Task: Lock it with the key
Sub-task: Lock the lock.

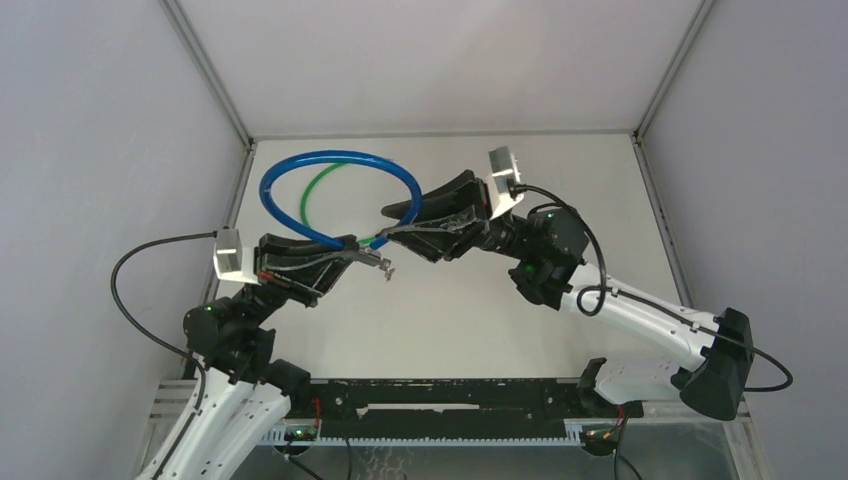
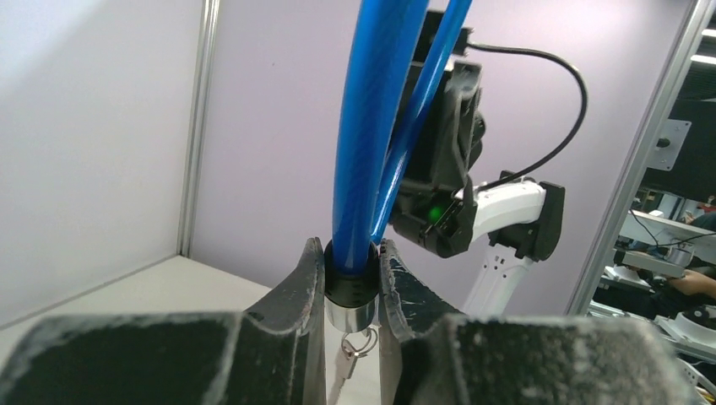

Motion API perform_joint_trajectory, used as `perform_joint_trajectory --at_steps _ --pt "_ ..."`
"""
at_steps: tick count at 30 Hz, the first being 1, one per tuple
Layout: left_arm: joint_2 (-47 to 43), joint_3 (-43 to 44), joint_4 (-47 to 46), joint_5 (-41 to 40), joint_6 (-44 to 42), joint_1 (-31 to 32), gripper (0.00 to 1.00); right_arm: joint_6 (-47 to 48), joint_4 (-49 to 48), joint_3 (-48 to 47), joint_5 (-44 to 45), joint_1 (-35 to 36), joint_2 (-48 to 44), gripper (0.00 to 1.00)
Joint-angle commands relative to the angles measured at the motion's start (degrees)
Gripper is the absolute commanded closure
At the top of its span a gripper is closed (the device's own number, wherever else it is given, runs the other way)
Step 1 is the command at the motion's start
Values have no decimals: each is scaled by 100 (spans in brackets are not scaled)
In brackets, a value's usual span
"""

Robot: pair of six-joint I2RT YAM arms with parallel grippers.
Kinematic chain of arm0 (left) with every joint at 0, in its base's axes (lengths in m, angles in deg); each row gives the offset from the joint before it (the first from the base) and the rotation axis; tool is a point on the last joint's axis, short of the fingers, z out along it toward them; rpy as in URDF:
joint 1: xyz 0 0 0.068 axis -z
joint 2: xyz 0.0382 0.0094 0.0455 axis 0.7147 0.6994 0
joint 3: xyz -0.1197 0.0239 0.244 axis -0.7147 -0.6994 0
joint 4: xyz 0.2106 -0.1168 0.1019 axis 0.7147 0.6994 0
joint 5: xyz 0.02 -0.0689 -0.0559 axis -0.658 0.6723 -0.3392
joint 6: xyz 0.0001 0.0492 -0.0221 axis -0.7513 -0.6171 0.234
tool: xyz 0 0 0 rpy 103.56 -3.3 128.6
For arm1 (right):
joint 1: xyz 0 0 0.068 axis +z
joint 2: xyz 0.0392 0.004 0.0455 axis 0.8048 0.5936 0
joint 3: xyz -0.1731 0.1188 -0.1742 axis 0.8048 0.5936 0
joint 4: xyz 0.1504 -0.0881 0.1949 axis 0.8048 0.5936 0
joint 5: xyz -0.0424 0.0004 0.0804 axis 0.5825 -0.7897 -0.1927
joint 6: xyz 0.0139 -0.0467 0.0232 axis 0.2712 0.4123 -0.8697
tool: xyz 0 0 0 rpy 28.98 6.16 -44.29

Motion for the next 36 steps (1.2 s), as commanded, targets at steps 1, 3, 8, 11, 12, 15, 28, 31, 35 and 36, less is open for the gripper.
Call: perform_joint_trajectory --at_steps 1,3,8,11,12,15,28,31,35,36 --pt "-182 55 -502 -189 -161 -5 100 277 847 64 150 103 -242 51" --pt "-189 22 -499 -210 -195 -6 100 440 1009 59 231 127 -356 44" --pt "-168 8 -535 -217 -155 -6 100 709 1420 65 380 171 -626 21" --pt "-192 37 -552 -271 -178 2 100 976 1988 58 409 163 -783 1" --pt "-212 57 -552 -283 -198 -9 100 1083 2258 66 397 154 -837 1" --pt "-256 110 -581 -261 -290 -15 100 1212 3062 61 -379 -68 -870 2" --pt "-305 60 -403 -359 -153 -15 100 997 2690 63 -676 -47 -113 34" --pt "-320 43 -401 -360 -176 -15 100 928 2552 58 -794 -33 -31 36" --pt "-339 12 -413 -401 -201 -8 100 921 2553 64 -847 -3 14 44" --pt "-335 10 -416 -408 -210 -14 100 920 2563 62 -843 10 23 48"
